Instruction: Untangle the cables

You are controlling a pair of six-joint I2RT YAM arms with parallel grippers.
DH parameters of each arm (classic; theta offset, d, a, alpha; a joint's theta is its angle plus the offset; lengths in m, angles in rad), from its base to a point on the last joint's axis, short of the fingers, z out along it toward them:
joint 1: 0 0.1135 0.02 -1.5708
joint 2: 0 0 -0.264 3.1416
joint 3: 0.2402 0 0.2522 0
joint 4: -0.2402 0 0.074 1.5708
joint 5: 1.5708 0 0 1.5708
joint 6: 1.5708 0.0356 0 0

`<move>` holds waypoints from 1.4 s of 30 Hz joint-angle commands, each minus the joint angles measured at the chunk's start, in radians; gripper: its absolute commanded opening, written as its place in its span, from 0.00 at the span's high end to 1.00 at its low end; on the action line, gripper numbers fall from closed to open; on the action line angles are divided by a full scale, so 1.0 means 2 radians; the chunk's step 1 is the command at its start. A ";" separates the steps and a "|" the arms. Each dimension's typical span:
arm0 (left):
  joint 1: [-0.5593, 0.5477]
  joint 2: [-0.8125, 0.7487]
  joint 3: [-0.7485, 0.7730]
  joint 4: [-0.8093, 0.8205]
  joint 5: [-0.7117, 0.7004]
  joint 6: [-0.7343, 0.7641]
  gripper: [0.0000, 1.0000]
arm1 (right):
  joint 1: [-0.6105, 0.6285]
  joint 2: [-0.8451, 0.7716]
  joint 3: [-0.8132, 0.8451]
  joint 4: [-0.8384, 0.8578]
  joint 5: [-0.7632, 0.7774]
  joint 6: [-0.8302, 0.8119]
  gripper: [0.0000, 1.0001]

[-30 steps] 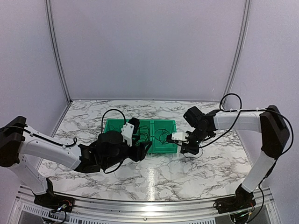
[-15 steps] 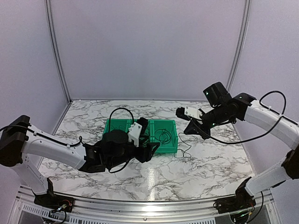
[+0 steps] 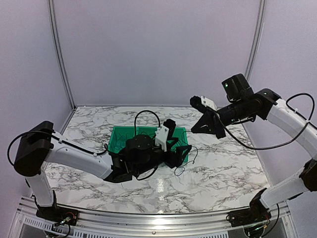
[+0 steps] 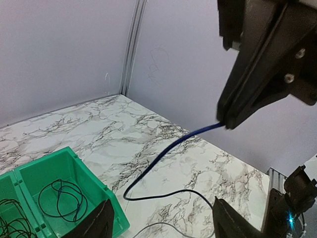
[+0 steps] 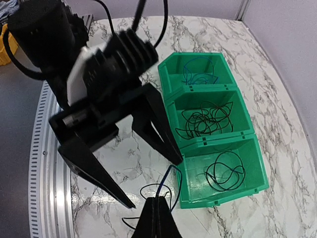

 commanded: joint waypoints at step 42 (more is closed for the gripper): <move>0.000 0.083 -0.083 0.174 -0.027 -0.090 0.96 | -0.077 0.015 0.138 0.110 -0.046 0.073 1.00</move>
